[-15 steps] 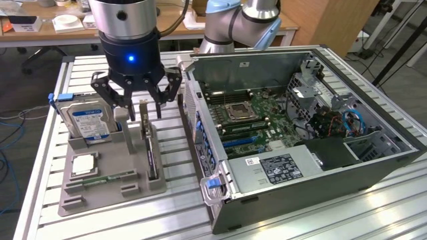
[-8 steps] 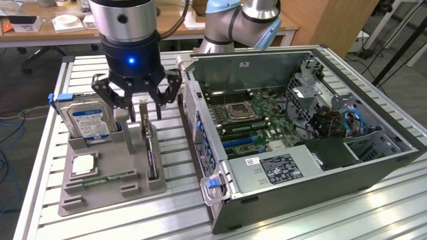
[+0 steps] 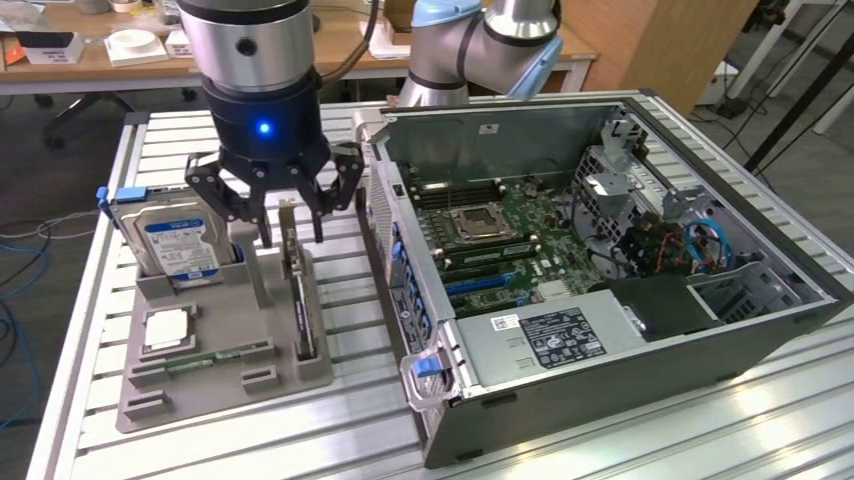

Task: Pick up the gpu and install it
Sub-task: 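Pick up the gpu and move the gpu toward the slot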

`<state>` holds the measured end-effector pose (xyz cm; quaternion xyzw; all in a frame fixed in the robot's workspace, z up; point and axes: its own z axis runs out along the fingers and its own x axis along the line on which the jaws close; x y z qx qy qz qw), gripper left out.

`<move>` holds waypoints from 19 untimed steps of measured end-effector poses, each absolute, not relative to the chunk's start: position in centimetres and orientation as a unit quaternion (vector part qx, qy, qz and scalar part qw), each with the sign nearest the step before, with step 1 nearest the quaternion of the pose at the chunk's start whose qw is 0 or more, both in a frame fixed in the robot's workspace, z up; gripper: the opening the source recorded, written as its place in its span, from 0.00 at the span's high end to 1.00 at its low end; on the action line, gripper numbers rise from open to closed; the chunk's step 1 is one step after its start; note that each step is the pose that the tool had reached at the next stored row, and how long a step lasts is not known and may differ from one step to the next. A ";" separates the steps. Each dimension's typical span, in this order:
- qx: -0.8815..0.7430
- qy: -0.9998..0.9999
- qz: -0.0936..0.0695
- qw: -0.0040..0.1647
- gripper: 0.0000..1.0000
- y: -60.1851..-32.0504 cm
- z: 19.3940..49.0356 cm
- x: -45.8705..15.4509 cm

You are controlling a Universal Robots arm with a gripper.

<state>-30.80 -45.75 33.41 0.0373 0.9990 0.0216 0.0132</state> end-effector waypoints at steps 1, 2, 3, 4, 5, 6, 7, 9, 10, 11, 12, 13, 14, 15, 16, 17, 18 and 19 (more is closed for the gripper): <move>0.037 0.999 0.022 0.013 0.47 -45.8 33.3 -30.8; 0.037 0.999 0.022 0.013 0.47 -45.8 33.3 -30.8; 0.037 0.999 0.022 0.013 0.47 -45.8 33.2 -30.8; 0.037 0.999 0.022 0.013 0.47 -45.8 33.1 -30.8; 0.037 0.999 0.022 0.013 0.47 -45.8 33.1 -30.8; 0.037 0.999 0.022 0.013 0.47 -45.8 33.0 -30.8; 0.037 0.999 0.022 0.013 0.47 -45.8 32.9 -30.8; 0.037 0.999 0.022 0.013 0.47 -45.8 32.8 -30.8; 0.037 0.999 0.022 0.013 0.47 -45.8 32.7 -30.8; 0.037 0.999 0.022 0.013 0.47 -45.8 32.6 -30.8; 0.037 0.999 0.022 0.013 0.47 -45.8 32.5 -30.8; 0.037 0.999 0.022 0.013 0.47 -45.8 32.5 -30.8; 0.037 0.999 0.022 0.013 0.47 -45.8 32.4 -30.8; 0.037 0.999 0.022 0.013 0.47 -45.8 32.3 -30.8; 0.037 0.999 0.022 0.013 0.47 -45.8 32.3 -30.8; 0.037 0.999 0.022 0.013 0.47 -45.8 32.2 -30.8; 0.037 0.999 0.022 0.013 0.47 -45.8 32.1 -30.8; 0.037 0.999 0.022 0.013 0.47 -45.8 32.1 -30.8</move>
